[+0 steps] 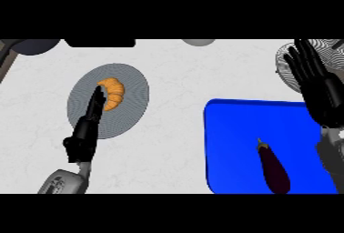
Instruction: Pick the eggplant from the tray and place it in the tiered basket
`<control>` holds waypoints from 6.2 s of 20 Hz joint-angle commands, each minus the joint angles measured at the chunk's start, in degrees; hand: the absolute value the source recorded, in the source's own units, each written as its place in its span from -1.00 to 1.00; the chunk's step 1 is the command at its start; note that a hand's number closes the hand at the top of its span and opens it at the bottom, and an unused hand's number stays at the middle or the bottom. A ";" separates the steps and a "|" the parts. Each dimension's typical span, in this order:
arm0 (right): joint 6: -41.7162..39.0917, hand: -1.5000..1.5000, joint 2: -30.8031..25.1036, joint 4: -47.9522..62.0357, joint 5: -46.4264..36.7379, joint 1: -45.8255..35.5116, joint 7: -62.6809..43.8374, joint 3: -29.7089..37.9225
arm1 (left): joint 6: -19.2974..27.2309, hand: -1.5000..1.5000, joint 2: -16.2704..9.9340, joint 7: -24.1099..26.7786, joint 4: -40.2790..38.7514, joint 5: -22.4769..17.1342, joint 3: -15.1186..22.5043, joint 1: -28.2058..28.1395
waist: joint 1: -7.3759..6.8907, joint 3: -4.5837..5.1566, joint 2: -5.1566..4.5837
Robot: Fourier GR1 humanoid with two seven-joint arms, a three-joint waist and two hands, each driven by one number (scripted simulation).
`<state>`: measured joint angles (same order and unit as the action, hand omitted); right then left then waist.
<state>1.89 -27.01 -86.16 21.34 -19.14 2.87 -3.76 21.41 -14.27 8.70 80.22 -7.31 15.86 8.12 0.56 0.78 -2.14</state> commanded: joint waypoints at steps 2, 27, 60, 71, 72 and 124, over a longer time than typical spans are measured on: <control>1.45 1.00 -0.17 -1.77 0.99 7.43 -3.38 2.25 | 0.48 0.00 -2.24 -2.22 -2.61 2.13 -2.29 2.10 | 0.23 -0.78 2.22; 7.42 -1.00 -30.43 -31.23 -19.14 36.15 -53.40 -1.17 | -4.08 0.00 -11.67 -10.92 -0.86 3.66 -5.55 3.25 | -0.82 -0.54 1.92; -3.05 -1.00 -16.99 -17.55 -29.27 11.60 -81.46 -22.51 | -8.59 0.00 -9.60 -10.66 0.27 7.06 -10.09 1.46 | -0.57 -0.71 2.20; -4.82 -1.00 -9.05 -12.07 -35.35 7.26 -83.39 -23.96 | -9.40 0.00 -8.47 -12.20 2.64 8.76 -10.68 0.94 | -1.12 -0.74 2.12; -4.00 -1.00 -9.70 -12.12 -35.91 9.99 -81.53 -24.09 | -12.65 0.00 -11.45 -11.77 2.04 5.78 -13.91 0.99 | -0.91 -0.73 2.16; -5.94 1.00 10.06 -2.81 -52.08 -4.10 -48.02 -19.53 | -15.85 0.00 -4.05 -12.21 2.57 13.46 -15.88 2.45 | -3.47 -0.86 1.71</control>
<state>-5.27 -18.85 -89.63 -28.23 -15.86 -52.59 -20.64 6.84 -17.91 -4.20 82.85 6.53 -0.21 10.05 -1.32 0.04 -0.11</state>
